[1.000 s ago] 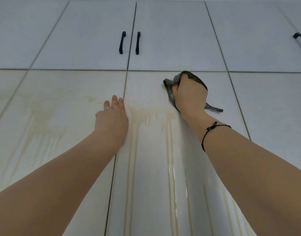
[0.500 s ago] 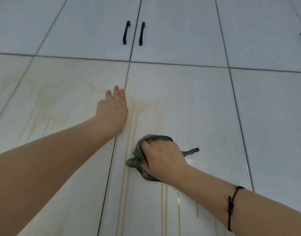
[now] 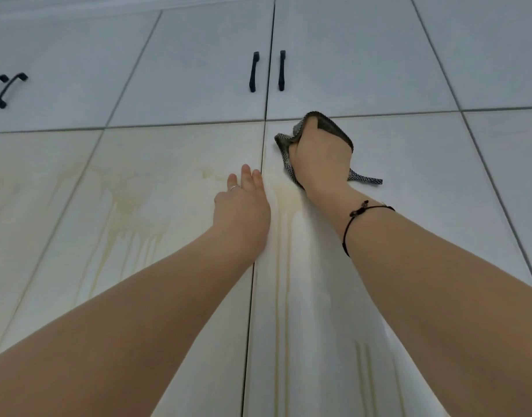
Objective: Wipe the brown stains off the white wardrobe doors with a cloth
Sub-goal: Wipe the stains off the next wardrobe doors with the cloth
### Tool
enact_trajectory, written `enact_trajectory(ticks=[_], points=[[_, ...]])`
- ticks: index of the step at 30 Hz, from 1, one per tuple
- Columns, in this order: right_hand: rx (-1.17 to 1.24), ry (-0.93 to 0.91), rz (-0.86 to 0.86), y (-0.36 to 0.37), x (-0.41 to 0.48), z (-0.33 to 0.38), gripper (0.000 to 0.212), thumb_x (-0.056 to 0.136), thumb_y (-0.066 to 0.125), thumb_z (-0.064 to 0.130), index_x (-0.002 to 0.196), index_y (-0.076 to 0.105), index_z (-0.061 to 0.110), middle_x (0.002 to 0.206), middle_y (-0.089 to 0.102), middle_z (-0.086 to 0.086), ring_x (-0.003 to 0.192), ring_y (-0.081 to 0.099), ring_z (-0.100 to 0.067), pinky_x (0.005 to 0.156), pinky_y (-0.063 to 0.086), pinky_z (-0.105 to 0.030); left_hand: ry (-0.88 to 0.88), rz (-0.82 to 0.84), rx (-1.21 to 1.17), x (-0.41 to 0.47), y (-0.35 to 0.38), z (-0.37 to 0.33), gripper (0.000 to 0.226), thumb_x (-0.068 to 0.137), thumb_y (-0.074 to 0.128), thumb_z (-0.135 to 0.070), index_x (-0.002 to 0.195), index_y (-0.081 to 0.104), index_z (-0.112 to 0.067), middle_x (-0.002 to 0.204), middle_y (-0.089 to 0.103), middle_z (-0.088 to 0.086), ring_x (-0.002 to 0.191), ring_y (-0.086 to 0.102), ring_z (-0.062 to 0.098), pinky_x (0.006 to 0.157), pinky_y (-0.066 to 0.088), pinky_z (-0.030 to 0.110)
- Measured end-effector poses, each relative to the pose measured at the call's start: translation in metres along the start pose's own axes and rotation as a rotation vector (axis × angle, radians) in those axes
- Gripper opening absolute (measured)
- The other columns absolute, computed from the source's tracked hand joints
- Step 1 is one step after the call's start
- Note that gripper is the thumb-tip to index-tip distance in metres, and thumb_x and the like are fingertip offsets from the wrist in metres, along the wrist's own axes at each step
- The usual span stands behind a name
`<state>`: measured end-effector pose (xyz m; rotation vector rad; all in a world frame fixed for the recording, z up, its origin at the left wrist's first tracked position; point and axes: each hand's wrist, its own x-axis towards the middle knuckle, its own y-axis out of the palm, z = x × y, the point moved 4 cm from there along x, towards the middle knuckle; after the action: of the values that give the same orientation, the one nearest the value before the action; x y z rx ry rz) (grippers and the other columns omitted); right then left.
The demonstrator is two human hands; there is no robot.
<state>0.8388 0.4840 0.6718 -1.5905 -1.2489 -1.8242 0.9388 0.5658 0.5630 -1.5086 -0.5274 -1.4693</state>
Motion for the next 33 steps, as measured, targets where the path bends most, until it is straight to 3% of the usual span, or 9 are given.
enact_trajectory(ticks=[3,5,9,13,17,22,27,33], points=[[-0.036,-0.078,0.017,0.007,-0.010,0.030,0.048,0.092,0.051,0.059,0.102,0.053,0.011,0.071,0.061,-0.001,0.064,0.057,-0.025,0.058,0.042,-0.033,0.012,-0.021,0.004,-0.004,-0.001,0.001,0.093,0.091,0.052,-0.015,0.155,-0.013,0.002,0.165,-0.013,0.021,0.153,0.008,0.038,0.104,0.042,0.043],[-0.028,-0.141,0.044,0.008,-0.021,0.047,0.037,0.091,0.054,0.047,0.102,0.054,0.012,0.070,0.060,-0.002,0.060,0.057,-0.024,0.052,0.037,-0.031,0.006,-0.031,-0.011,-0.004,-0.003,0.003,0.091,0.090,0.049,-0.015,0.155,-0.012,0.002,0.165,-0.012,0.020,0.153,0.007,0.037,0.104,0.041,0.042],[-0.022,-0.142,0.102,0.004,-0.042,0.053,0.019,0.091,0.053,0.029,0.102,0.055,0.013,0.075,0.066,-0.004,0.065,0.063,-0.027,0.051,0.024,-0.031,0.016,-0.026,-0.009,-0.008,-0.005,0.007,0.095,0.085,0.053,-0.020,0.157,-0.005,0.002,0.165,-0.004,0.018,0.151,0.014,0.034,0.098,0.042,0.039],[0.014,-0.205,0.187,-0.010,-0.070,0.051,0.010,0.094,0.049,0.019,0.099,0.055,0.014,0.081,0.068,-0.006,0.069,0.065,-0.030,0.052,0.026,-0.032,0.059,0.002,-0.001,-0.010,-0.007,0.011,0.091,0.083,0.056,-0.023,0.158,0.008,-0.006,0.166,-0.001,0.016,0.152,0.012,0.033,0.101,0.042,0.040],[0.048,-0.332,0.168,-0.039,-0.115,0.041,0.009,0.083,0.062,0.015,0.089,0.057,0.013,0.066,0.063,-0.002,0.052,0.057,-0.028,0.048,0.022,-0.028,0.050,-0.023,-0.057,-0.010,-0.004,0.012,0.092,0.092,0.050,-0.029,0.158,-0.010,-0.007,0.166,-0.011,0.013,0.154,0.007,0.032,0.107,0.040,0.042],[0.093,-0.442,0.154,-0.044,-0.122,0.037,0.010,0.082,0.062,0.019,0.085,0.056,0.012,0.060,0.057,-0.002,0.046,0.052,-0.028,0.044,0.024,-0.026,0.061,-0.033,-0.076,-0.011,-0.004,0.015,0.090,0.093,0.046,-0.030,0.158,-0.011,-0.007,0.166,-0.012,0.012,0.154,0.006,0.031,0.109,0.039,0.042],[0.079,-0.291,0.112,-0.025,-0.068,0.041,0.013,0.084,0.046,0.025,0.089,0.052,0.015,0.076,0.060,-0.005,0.058,0.044,-0.026,0.051,0.028,-0.030,0.046,-0.016,0.004,-0.010,-0.003,0.013,0.097,0.084,0.051,-0.026,0.159,-0.008,-0.007,0.166,-0.013,0.012,0.154,0.005,0.029,0.104,0.042,0.041],[-0.005,-0.150,0.133,0.005,-0.032,0.056,0.009,0.088,0.049,0.012,0.094,0.056,0.014,0.084,0.062,-0.006,0.062,0.041,-0.024,0.054,0.030,-0.033,0.038,0.016,0.036,-0.010,-0.002,0.014,0.092,0.085,0.051,-0.024,0.159,0.000,-0.006,0.165,-0.016,0.014,0.154,0.004,0.029,0.097,0.048,0.042]])
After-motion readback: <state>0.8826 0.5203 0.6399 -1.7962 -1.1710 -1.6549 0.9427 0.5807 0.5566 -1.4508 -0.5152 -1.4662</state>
